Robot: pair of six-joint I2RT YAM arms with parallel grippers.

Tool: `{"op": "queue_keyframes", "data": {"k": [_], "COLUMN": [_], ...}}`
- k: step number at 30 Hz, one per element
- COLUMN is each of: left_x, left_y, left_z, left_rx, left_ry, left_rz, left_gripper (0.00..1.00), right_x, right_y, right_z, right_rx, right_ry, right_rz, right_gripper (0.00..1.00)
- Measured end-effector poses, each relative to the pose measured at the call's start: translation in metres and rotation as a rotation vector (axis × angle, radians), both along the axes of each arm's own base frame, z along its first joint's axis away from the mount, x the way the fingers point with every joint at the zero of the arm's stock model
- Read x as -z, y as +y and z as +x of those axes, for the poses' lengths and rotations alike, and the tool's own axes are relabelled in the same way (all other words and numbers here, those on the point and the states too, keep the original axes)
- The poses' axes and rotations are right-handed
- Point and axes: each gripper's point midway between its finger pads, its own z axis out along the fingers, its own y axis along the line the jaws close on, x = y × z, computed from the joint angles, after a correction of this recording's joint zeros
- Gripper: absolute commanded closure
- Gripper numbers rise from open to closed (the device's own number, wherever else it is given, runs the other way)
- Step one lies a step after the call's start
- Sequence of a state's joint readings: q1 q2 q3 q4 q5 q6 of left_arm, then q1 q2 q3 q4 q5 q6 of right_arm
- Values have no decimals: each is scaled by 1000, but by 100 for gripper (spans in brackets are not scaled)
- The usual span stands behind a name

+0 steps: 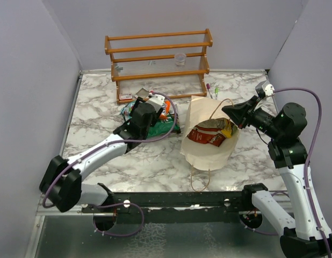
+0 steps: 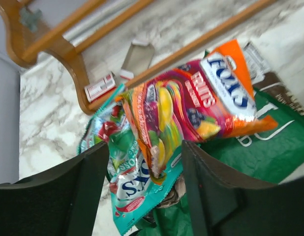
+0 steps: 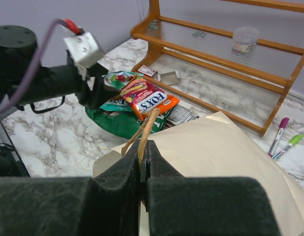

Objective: Take the snacks out of the paper bag
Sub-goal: Place the snack at the center of the board, then take out the snack from the paper bag.

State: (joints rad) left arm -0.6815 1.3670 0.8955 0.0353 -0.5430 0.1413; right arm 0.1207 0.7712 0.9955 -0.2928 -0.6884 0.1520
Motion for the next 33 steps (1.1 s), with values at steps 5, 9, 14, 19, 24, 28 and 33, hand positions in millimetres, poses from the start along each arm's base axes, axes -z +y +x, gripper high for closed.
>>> {"op": "queue_keyframes", "data": {"k": [5, 9, 14, 19, 24, 28, 33], "left_x": [-50, -80, -103, -96, -100, -109, -88], "left_y": [1, -6, -27, -54, -79, -113, -185], "left_z": [-19, -41, -67, -88, -110, -134, -200], "left_rx": [71, 182, 344, 498, 623, 728, 899], "left_ry": [-136, -228, -267, -191, -113, -49, 79], "left_rz": [-145, -269, -428, -529, -663, -807, -812], "left_gripper": [25, 17, 16, 17, 1, 1, 1], "right_x": [0, 0, 0, 0, 2, 7, 7], "right_y": [0, 0, 0, 0, 0, 1, 1], "right_z": [0, 0, 0, 0, 3, 7, 8], "right_rx": [0, 0, 0, 0, -1, -2, -2], "right_ry": [-1, -1, -1, -2, 9, 28, 29], "right_rz": [0, 0, 0, 0, -1, -3, -3], "right_gripper": [98, 98, 98, 98, 98, 98, 98]}}
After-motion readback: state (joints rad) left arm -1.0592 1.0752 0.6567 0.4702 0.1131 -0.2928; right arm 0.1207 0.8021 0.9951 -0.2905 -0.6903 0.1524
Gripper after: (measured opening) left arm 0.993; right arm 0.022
